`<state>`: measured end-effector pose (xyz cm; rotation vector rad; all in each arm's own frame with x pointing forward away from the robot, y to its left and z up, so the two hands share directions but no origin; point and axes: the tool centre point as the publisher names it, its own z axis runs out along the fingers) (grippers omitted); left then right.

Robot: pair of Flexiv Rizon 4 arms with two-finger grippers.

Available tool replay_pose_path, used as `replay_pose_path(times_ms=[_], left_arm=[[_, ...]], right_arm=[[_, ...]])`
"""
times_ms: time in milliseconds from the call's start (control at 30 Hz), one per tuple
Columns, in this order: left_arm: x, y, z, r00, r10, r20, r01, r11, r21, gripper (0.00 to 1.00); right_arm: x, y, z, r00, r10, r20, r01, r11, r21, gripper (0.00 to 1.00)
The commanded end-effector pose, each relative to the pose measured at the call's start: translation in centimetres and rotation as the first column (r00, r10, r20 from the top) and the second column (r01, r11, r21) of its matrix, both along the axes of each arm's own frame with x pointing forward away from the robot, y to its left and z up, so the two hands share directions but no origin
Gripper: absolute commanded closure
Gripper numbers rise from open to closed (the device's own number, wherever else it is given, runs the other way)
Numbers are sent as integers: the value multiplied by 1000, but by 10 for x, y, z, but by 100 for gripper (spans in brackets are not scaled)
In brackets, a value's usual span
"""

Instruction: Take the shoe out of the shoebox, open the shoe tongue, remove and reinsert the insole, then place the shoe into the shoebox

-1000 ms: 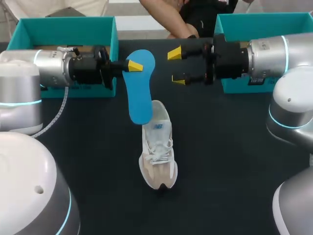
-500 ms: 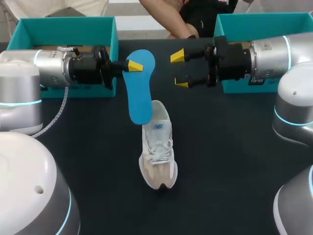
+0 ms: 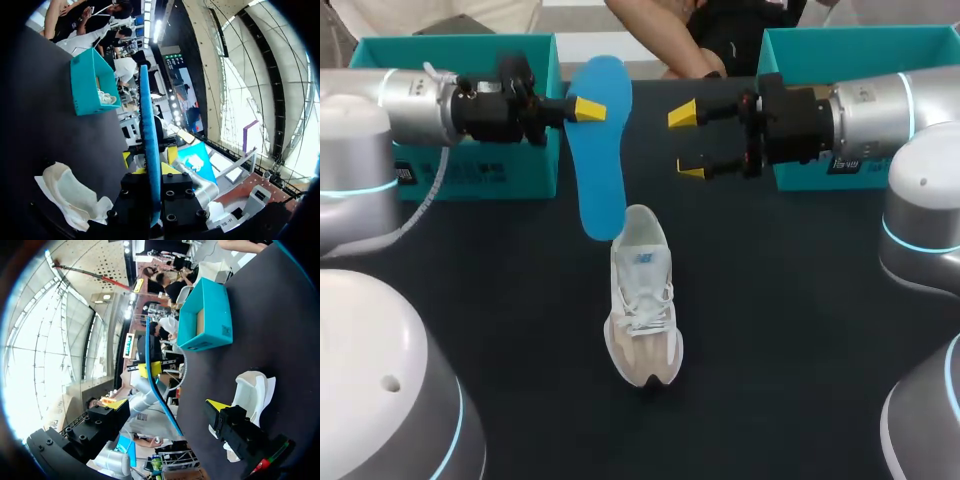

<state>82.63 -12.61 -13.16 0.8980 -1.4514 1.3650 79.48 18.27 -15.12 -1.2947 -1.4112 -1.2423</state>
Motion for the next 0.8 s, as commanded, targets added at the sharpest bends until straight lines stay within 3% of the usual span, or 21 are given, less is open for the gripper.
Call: replay_pose_path(times_ms=[33, 133, 200, 633, 700, 800], left_arm=[[6, 6, 10, 837, 38, 546, -43, 999, -3, 100], [7, 8, 13, 751, 38, 659, -52, 999, 2, 100], [5, 7, 14, 788, 41, 615, -65, 998, 16, 100], [5, 7, 14, 788, 41, 615, -65, 998, 16, 100], [12, 5, 13, 645, 91, 759, -73, 996, -57, 100], [17, 4, 6, 311, 89, 946, -60, 995, -74, 100]], right_arm=[[0, 3, 0, 1000, -3, -1, 3, 1000, -3, 0], [0, 3, 0, 1000, -3, -1, 3, 1000, -3, 0], [0, 3, 0, 1000, -3, -1, 3, 1000, -3, 0], [0, 3, 0, 1000, -3, -1, 3, 1000, -3, 0], [0, 3, 0, 1000, -3, -1, 3, 1000, -3, 0], [0, 3, 0, 1000, -3, -1, 3, 1000, -3, 0]])
